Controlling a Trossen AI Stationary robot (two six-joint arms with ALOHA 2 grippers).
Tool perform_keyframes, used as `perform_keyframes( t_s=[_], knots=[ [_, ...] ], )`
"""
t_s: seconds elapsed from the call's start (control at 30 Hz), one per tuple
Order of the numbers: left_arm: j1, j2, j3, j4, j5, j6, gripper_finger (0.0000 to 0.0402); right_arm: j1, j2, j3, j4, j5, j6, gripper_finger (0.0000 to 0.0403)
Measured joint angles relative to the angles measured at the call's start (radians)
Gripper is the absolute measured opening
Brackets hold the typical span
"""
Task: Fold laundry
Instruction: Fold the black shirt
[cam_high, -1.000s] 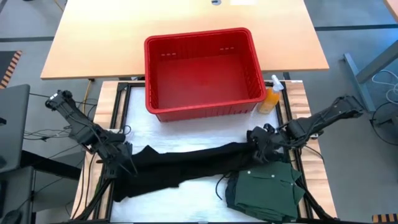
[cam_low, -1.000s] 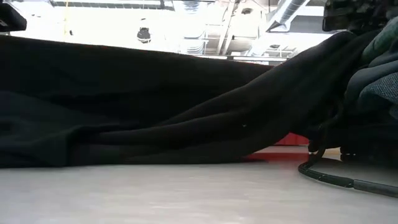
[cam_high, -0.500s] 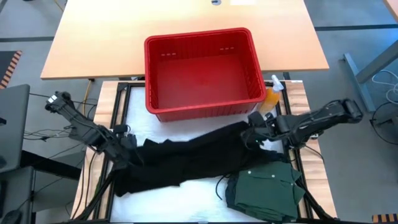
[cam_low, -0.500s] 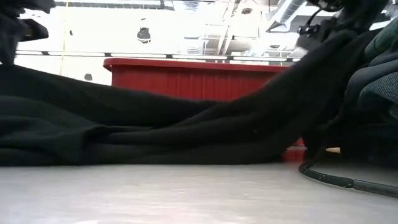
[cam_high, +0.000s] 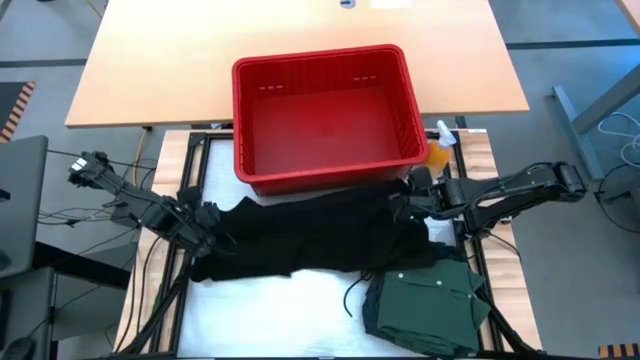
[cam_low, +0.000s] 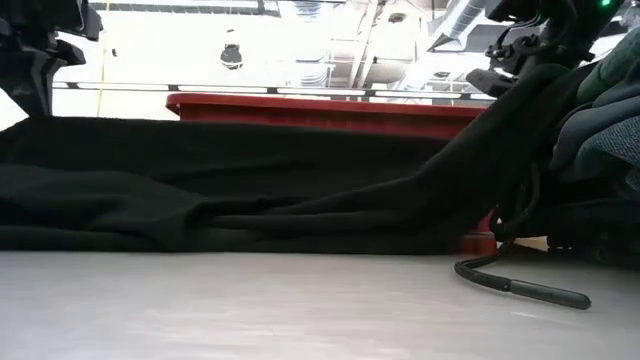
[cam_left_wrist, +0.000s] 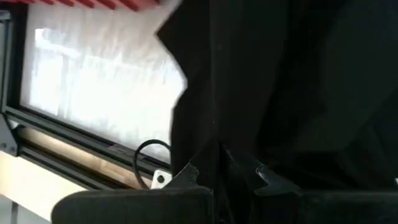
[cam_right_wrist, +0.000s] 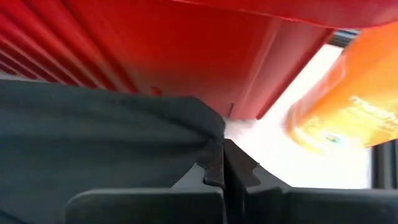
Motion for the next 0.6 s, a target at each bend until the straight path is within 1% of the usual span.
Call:
perform_keyframes(
  t_s=[0.1, 0.23, 0.3, 0.4, 0.47, 0.6],
  knots=[
    [-0.002, -0.025, 0.0, -0.04, -0.042, -0.038, 0.0, 0.01, 0.0, 0.002, 0.005, 0.069, -0.001, 0.0013],
    [0.006, -0.07, 0.0, -0.034, -0.123, -0.087, 0.0, 0.029, 0.0, 0.033, 0.012, 0.18, -0.023, 0.0013],
    [0.009, -0.091, 0.0, -0.03, -0.152, -0.099, 0.0, 0.034, 0.0, 0.048, 0.022, 0.208, -0.05, 0.0013],
    [0.02, -0.11, 0.0, -0.004, -0.161, -0.097, 0.0, 0.03, 0.003, 0.06, 0.047, 0.203, -0.087, 0.0013],
    [0.027, -0.11, 0.0, 0.023, -0.16, -0.09, 0.0, 0.03, 0.005, 0.055, 0.058, 0.174, -0.103, 0.0013],
    [0.035, -0.106, -0.019, 0.068, -0.155, -0.08, 0.0, 0.024, 0.042, 0.052, 0.026, 0.114, -0.055, 0.0014]
  ],
)
